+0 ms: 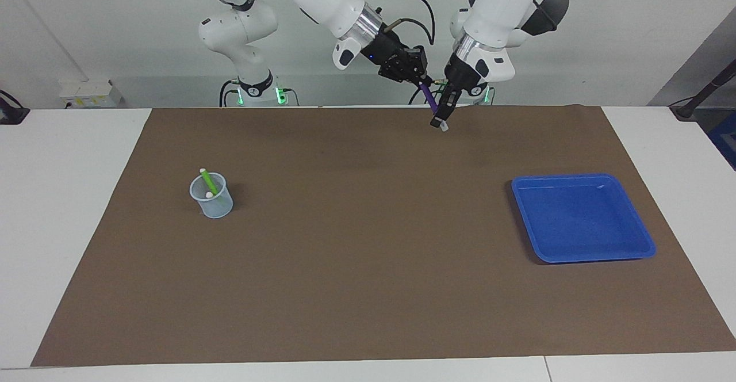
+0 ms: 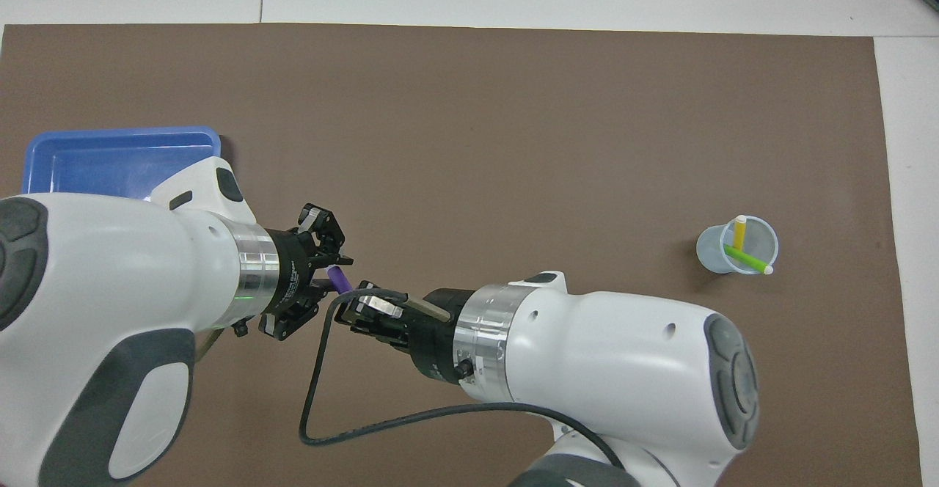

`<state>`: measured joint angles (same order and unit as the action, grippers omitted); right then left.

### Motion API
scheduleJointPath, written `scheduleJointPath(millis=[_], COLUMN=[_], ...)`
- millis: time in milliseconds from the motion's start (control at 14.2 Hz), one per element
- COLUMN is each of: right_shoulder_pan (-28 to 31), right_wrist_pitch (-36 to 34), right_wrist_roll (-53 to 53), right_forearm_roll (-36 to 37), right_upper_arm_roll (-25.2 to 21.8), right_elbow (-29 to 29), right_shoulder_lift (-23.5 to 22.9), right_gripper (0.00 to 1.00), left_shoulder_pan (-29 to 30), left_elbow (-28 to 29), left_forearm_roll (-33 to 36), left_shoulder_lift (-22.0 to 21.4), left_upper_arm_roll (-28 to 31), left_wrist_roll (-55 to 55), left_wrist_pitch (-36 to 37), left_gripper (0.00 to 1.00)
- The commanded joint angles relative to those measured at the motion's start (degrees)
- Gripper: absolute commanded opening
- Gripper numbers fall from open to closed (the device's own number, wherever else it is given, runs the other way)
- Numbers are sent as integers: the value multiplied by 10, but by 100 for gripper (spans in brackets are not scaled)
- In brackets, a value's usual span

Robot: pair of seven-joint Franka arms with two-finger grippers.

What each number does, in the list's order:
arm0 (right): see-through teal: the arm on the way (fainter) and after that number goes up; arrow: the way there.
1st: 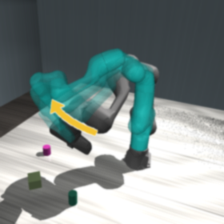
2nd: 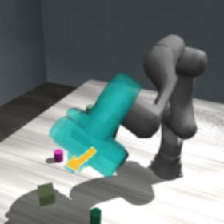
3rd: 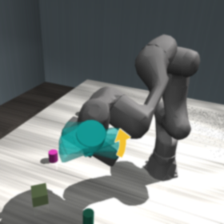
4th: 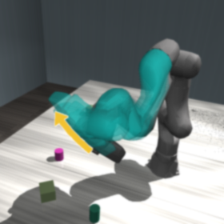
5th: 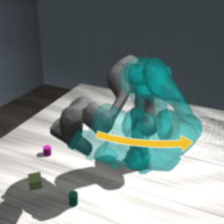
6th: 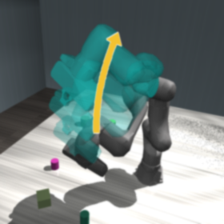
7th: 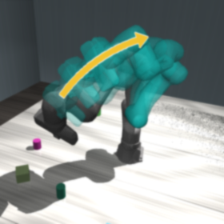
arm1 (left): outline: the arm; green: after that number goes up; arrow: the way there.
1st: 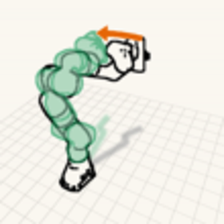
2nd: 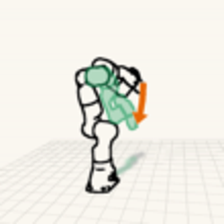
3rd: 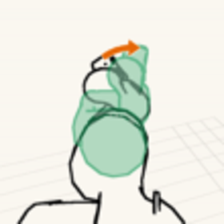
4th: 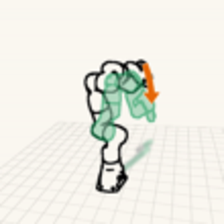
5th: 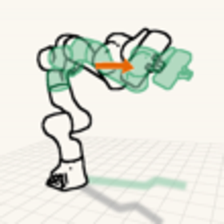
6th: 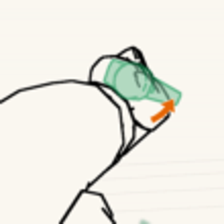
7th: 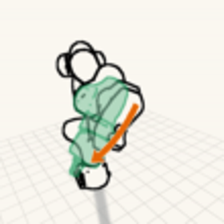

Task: Right arm passes pens to left for tray arrangement
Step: 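Grasp the purple pen with the left gripper beside the right gripper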

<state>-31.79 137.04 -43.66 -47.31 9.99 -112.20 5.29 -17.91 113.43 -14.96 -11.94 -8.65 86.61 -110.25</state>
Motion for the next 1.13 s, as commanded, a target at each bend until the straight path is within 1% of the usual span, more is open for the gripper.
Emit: scheduleJointPath(millis=[0, 281, 422, 914, 985, 1055], right_shoulder_pan=[7, 7, 7, 8, 10, 16], right_wrist_pitch=[-6, -6, -6, -8, -10, -12], right_wrist_roll=[8, 7, 7, 0, 0, 0], right_forearm_roll=[-11, -12, -12, -12, -12, -11], right_upper_arm_roll=[4, 4, 4, 4, 4, 5], right_elbow=[-4, -4, -4, -3, -3, -3], right_shoulder_lift=[6, 5, 5, 6, 5, 6], right_gripper=[0, 0, 0, 0, 0, 4], left_shoulder_pan=[-4, -4, -4, -4, -4, -4], left_elbow=[-1, -1, 0, 0, 0, 0], left_forearm_roll=[-5, -5, -5, -5, -5, -5], left_shoulder_lift=[-6, -7, -7, -7, -7, -7], left_upper_arm_roll=[3, 3, 3, 3, 3, 3], left_wrist_roll=[6, 6, 5, 3, 3, 3], left_wrist_pitch=[8, 8, 8, 9, 10, 11], left_gripper=[27, 17, 14, 13, 12, 10])
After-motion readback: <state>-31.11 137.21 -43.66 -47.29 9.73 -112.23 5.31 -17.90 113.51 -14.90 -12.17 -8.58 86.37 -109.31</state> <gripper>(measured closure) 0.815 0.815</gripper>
